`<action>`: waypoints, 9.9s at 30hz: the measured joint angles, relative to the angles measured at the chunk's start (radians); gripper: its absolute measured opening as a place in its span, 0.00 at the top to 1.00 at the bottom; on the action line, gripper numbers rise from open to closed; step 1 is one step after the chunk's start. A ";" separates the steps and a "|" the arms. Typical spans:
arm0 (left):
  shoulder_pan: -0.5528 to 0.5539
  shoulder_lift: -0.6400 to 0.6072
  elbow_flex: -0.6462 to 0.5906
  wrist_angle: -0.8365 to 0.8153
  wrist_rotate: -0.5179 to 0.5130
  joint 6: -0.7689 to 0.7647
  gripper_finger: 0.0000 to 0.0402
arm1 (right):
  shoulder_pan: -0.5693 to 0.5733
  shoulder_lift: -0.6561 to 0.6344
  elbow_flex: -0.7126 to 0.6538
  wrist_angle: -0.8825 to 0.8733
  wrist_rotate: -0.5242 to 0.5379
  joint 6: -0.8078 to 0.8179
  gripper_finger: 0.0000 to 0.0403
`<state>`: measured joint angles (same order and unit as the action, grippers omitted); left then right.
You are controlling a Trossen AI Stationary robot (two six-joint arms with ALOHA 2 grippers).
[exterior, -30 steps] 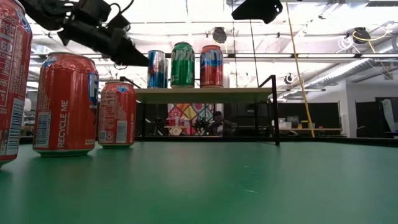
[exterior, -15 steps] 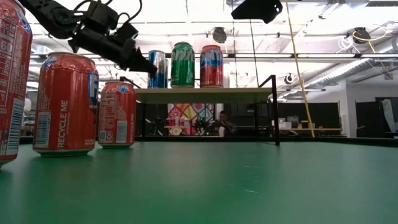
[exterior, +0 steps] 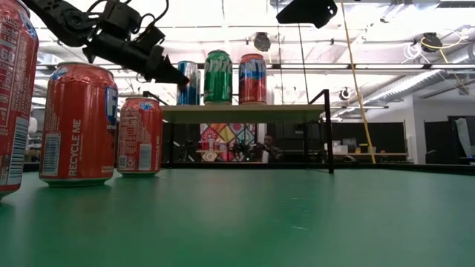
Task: Place canned beverage on shelf
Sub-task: Put the blue soda can on the shelf aligned with the other blue soda can
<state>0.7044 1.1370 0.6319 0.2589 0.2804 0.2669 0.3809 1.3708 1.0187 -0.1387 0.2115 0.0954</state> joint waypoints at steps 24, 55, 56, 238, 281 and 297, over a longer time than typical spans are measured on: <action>-0.408 -0.059 0.001 -0.052 -0.052 -0.130 0.60 | 0.227 -0.041 0.044 -0.144 -0.005 0.335 0.22; -0.920 -0.026 0.001 -0.029 -0.561 -0.236 0.60 | 0.389 0.214 0.115 -0.218 -0.071 0.566 0.02; -0.927 -0.019 0.001 -0.027 -0.570 -0.237 0.60 | 0.389 0.225 0.115 -0.215 -0.082 0.566 0.02; -0.922 0.334 0.010 0.593 0.117 -0.250 0.37 | -0.124 0.339 0.074 0.845 -0.426 -0.291 0.44; -1.020 0.142 0.011 0.582 -0.498 -0.153 0.10 | 0.006 0.162 0.074 0.451 0.405 -0.124 0.43; -1.008 0.199 0.086 0.616 -0.556 -0.069 0.10 | -0.035 0.161 0.074 0.465 0.444 -0.088 0.43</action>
<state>-0.3037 1.3359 0.7179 0.8754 -0.2753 0.1976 0.3455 1.5322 1.0924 0.3260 0.6560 0.0074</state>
